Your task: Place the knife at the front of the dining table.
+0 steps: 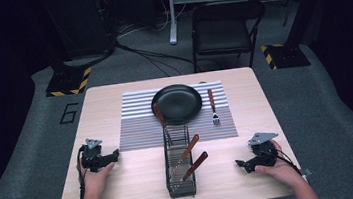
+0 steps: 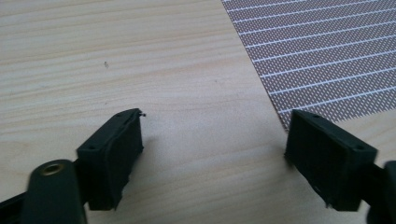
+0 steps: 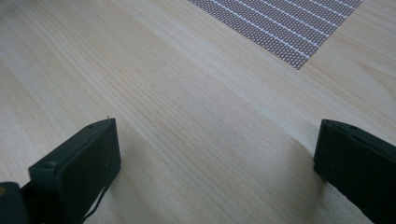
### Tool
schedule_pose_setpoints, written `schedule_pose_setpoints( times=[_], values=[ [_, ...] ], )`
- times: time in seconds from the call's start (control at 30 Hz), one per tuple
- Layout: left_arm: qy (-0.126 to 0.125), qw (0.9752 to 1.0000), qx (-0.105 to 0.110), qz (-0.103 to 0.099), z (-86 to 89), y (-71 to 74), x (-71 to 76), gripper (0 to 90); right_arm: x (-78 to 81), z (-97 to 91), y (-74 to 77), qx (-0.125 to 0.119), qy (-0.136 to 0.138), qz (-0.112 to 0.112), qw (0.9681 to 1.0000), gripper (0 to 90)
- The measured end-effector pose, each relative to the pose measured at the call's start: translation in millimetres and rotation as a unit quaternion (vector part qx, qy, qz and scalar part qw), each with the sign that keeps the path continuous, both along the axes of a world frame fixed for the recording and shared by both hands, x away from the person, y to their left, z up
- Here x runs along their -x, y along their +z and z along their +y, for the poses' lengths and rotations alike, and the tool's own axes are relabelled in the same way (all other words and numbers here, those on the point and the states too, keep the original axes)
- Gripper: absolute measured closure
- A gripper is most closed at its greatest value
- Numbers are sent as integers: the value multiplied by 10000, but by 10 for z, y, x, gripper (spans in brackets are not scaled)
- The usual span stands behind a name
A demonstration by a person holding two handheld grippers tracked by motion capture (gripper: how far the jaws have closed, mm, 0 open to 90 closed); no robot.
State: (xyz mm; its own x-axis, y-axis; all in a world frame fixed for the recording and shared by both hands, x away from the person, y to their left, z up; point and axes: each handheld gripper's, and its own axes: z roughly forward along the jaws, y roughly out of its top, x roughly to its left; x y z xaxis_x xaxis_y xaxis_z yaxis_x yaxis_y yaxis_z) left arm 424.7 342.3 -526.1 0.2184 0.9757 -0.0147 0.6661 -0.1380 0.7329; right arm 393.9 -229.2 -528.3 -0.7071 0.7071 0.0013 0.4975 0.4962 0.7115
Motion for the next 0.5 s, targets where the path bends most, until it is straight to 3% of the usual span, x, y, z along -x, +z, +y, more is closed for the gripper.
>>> schedule_pose_setpoints(
  times=[0.23, 0.5],
  values=[
    [-38, 9992, 376, -94, -59, 107, 40, 326, 0, 0, 0, -1, -1, 1, 10000, 0],
    [-193, 9988, 440, -60, -201, 223, 116, 395, 0, 0, 0, -1, 1, 0, 10000, 0]
  ],
)
